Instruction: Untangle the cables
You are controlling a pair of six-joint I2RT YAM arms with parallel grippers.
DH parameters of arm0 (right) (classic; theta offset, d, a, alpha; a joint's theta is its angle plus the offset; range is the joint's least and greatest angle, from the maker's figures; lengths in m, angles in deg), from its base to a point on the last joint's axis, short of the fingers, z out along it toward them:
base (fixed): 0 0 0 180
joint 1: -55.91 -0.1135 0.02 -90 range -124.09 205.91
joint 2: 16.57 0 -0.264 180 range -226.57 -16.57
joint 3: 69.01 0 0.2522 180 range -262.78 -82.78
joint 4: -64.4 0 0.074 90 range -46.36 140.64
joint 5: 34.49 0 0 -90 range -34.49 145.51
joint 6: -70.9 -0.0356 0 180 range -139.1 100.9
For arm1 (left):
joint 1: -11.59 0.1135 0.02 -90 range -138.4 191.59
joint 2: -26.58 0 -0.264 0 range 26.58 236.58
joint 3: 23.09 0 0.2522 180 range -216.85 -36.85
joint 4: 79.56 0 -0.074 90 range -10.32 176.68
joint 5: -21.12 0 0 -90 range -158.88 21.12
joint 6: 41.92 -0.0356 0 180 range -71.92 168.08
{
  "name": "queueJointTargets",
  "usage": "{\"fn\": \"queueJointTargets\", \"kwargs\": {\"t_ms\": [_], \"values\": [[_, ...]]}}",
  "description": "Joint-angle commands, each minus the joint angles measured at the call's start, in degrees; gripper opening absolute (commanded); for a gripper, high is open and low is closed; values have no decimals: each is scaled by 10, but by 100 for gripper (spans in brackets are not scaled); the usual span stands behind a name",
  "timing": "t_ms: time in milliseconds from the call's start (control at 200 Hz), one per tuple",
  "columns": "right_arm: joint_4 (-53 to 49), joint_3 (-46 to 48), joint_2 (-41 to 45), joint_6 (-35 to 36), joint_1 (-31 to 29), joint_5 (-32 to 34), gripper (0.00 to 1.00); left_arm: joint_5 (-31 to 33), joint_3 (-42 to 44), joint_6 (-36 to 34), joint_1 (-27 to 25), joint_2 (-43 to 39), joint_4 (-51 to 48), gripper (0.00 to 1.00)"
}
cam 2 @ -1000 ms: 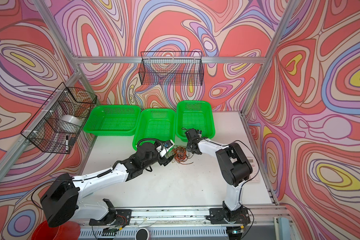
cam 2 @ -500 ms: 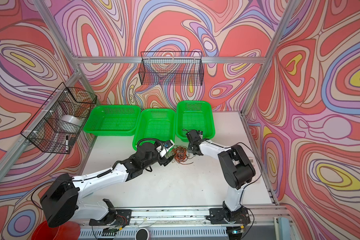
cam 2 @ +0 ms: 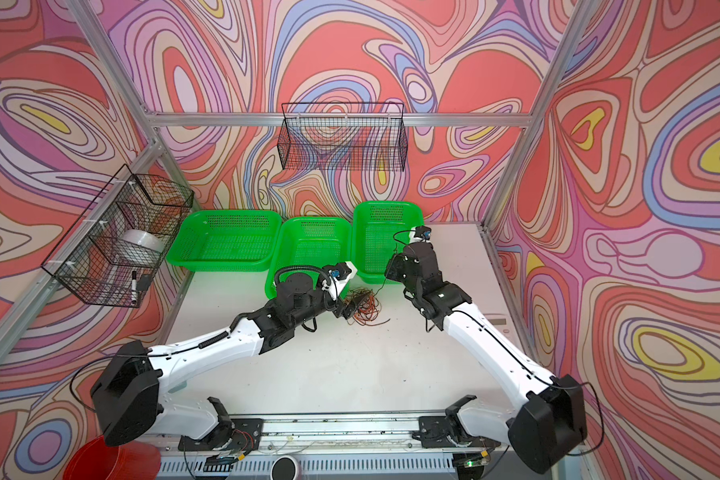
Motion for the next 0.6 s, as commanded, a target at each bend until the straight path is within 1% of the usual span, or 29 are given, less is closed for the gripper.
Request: {"fn": "queueJointTargets", "kwargs": {"t_ms": [0,95,150,210,305,446,501,596], "values": [[23,-26,17,42,-2,-54,0,-25,-27,48,-6,28,58,90],[22,-40,30,60,-2,-78,0,-35,-43,70,-9,51,75,90],[22,-44,38,68,-2,-87,0,-42,-52,69,-16,61,78,89],[27,-45,47,76,-3,-99,0,-36,-64,61,-26,73,76,89],[34,-45,59,86,-3,-121,0,-12,-80,67,-31,100,78,88],[31,-47,74,100,-2,-128,0,23,-96,84,-30,130,111,88],[29,-46,80,102,-3,-128,0,32,-103,87,-31,139,122,86],[31,-43,93,104,-2,-134,0,71,-115,91,-32,149,132,82]]}}
